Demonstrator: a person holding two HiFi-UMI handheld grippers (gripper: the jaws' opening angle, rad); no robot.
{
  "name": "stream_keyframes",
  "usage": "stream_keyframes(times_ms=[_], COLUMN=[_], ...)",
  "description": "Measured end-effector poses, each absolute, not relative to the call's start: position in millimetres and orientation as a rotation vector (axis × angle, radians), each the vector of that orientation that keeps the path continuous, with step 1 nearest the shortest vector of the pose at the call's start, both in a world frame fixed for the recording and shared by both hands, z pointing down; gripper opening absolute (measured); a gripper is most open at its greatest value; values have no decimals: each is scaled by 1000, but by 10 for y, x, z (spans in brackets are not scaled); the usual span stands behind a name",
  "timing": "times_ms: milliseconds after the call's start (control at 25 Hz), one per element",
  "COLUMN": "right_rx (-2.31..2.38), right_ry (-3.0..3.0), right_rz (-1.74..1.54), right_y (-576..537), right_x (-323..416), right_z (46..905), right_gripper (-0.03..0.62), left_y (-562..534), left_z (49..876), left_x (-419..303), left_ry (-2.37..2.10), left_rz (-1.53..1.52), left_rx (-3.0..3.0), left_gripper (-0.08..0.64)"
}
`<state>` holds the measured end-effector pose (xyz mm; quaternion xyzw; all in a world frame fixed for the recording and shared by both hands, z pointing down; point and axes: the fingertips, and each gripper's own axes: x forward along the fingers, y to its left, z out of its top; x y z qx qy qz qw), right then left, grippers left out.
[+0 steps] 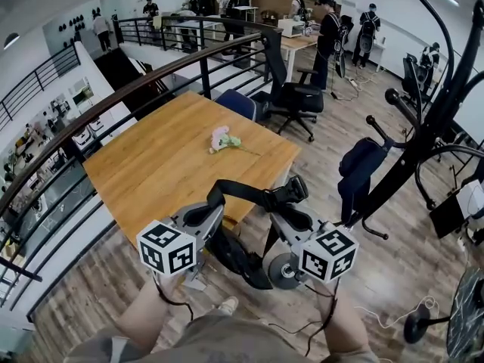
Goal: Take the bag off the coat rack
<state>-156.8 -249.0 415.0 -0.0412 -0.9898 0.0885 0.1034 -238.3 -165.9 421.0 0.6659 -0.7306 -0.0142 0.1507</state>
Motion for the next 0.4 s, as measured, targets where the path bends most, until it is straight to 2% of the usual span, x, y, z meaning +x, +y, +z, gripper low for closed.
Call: stream_keyframes(times_ms=[400], right_rx=[-129], right_ry=[-2925], right_rz=[259], right_y=[-2473], right_x=[-1619], right_z=[4101], right_gripper=[57], left_y=[-1664], left_z=[4133], left_x=[-2456], left_ry=[-2096], left_rz=[-31], left_rx=[1923], left_gripper=[15])
